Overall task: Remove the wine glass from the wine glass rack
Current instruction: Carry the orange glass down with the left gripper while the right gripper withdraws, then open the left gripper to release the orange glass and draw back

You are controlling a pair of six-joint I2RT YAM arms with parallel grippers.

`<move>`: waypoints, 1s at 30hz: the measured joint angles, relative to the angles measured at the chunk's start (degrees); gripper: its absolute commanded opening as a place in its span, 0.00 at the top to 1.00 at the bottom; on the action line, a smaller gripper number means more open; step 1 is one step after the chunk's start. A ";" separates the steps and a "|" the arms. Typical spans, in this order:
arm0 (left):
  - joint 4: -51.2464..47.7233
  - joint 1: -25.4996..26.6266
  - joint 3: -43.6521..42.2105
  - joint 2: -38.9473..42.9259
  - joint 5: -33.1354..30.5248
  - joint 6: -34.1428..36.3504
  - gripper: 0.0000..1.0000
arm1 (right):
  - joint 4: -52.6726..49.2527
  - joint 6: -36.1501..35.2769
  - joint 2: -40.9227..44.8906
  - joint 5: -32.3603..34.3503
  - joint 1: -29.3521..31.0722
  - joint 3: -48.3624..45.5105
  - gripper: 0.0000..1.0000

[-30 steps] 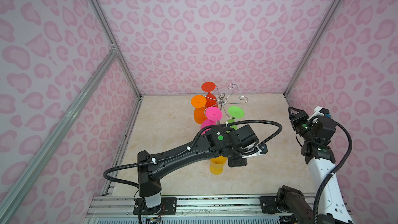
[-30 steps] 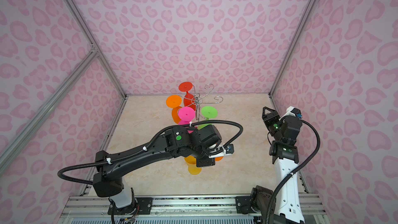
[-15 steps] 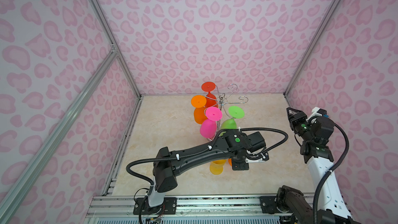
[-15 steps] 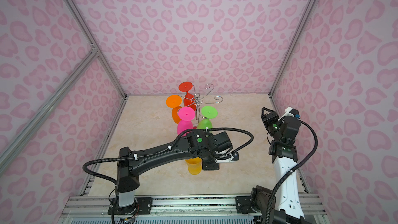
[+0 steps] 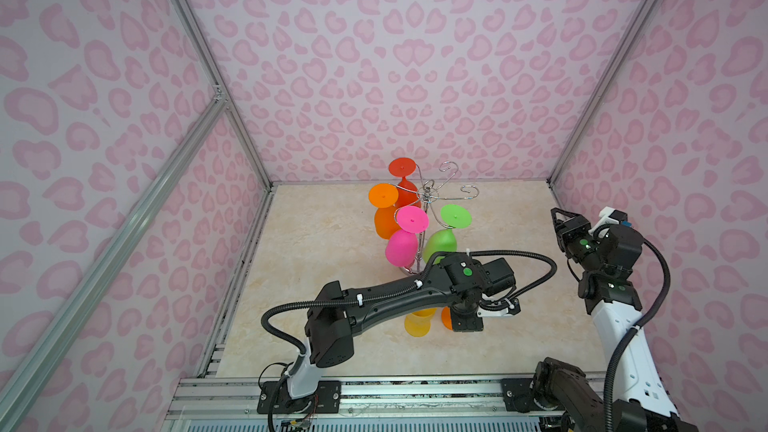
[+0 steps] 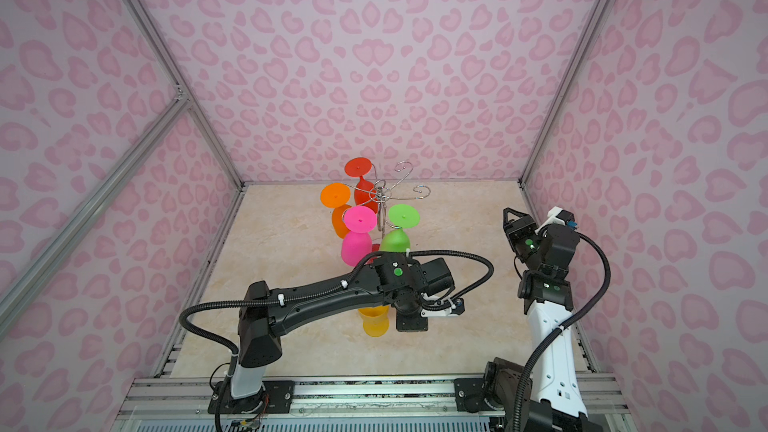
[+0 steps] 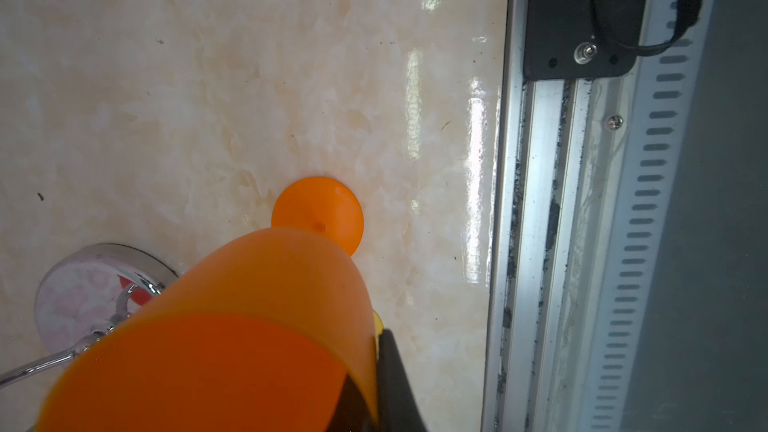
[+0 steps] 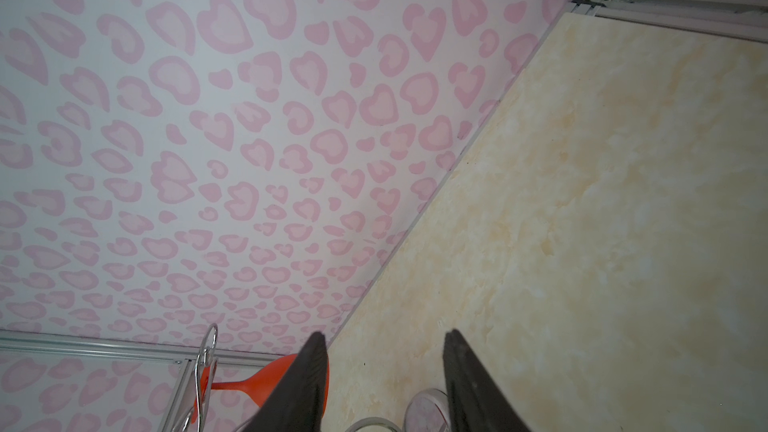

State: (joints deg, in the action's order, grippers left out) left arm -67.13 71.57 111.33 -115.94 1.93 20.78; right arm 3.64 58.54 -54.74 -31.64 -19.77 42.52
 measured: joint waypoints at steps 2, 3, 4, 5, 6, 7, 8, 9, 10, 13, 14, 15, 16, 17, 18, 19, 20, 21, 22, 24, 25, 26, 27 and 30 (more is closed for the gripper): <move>0.00 -0.26 0.00 -0.04 0.55 -0.04 0.91 | 0.07 0.37 0.00 -0.11 0.00 -0.11 0.53; 0.00 -0.35 0.00 -0.07 0.81 -0.04 0.88 | 0.26 0.35 0.00 -0.13 0.00 -0.13 0.53; 0.00 -0.44 0.00 -0.07 0.96 -0.07 0.85 | 0.46 0.35 0.00 -0.13 0.00 -0.15 0.53; 0.00 -0.48 0.00 -0.09 1.18 -0.22 0.84 | 0.66 0.35 0.00 -0.15 0.00 -0.17 0.53; 0.02 -0.57 0.00 -0.09 1.40 -0.26 0.83 | 0.98 0.35 0.00 -0.15 0.00 -0.33 0.53; 0.00 -0.70 0.00 -0.09 1.64 -0.26 0.82 | 1.16 0.35 0.00 -0.20 0.00 -0.48 0.53; 0.00 -0.72 0.00 -0.09 1.86 -0.28 0.81 | 1.14 0.37 0.00 -0.28 0.00 -0.63 0.53; 0.00 -0.76 0.00 -0.09 2.01 -0.31 0.81 | 1.14 0.37 0.00 -0.35 0.00 -0.76 0.54; 0.00 -0.85 0.00 -0.09 2.12 -0.46 0.80 | 1.16 0.37 0.00 -0.35 0.00 -0.87 0.53; 0.00 -0.96 0.00 -0.09 2.14 -0.87 0.76 | 1.16 0.37 0.00 -0.39 0.00 -1.01 0.54; -0.02 -0.96 0.04 -0.09 2.12 -0.90 0.74 | 1.16 0.39 0.00 -0.42 0.00 -1.01 0.53; -0.07 -1.01 0.20 -0.09 2.10 -0.94 0.72 | 1.18 0.39 0.00 -0.48 0.00 -1.01 0.54; -0.11 -1.03 0.57 -0.09 2.08 -1.27 0.70 | 1.18 0.42 0.00 -0.57 0.00 -1.01 0.54; -0.13 -1.01 0.94 -0.04 1.86 -1.27 0.68 | 1.18 0.42 0.00 -0.63 0.00 -1.01 0.54; -0.11 -0.96 1.40 0.04 1.49 -1.27 0.66 | 1.18 0.42 0.02 -0.79 0.00 -1.01 0.54; -0.13 -0.94 1.86 0.46 1.20 -1.27 0.62 | 1.18 0.44 0.09 -0.81 0.00 -1.01 0.54; -0.15 -0.94 2.16 0.98 1.09 -1.31 0.58 | 1.18 0.48 0.15 -0.87 0.00 -1.01 0.53; -0.17 -0.90 2.51 1.86 0.94 -1.29 0.58 | 1.25 0.79 0.24 -1.01 0.00 -1.01 0.53; -0.17 -0.87 2.89 2.91 0.94 -1.40 0.58 | 1.36 0.81 0.31 -1.20 0.00 -1.01 0.53; 0.04 -0.76 3.54 6.14 0.63 -1.49 0.57 | 1.55 0.83 0.46 -1.77 0.00 -0.83 0.52; 0.13 -0.72 3.65 7.87 0.72 -1.49 0.57 | 1.60 0.83 0.59 -2.23 0.07 -0.59 0.52; 0.57 -0.63 3.67 9.81 1.03 -1.49 0.57 | 1.57 0.83 0.76 -2.69 0.24 -0.28 0.52; 1.36 -0.57 3.56 12.02 1.42 -1.49 0.57 | 1.44 0.81 1.14 -3.13 0.55 0.15 0.52; 6.51 -0.57 -0.17 20.39 2.29 -2.34 0.57 | 0.66 -0.04 2.75 -4.15 2.69 1.77 0.51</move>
State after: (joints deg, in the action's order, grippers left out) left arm -60.62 71.00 111.15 -95.55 4.23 18.44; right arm 4.29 58.50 -51.99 -35.79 -17.08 44.29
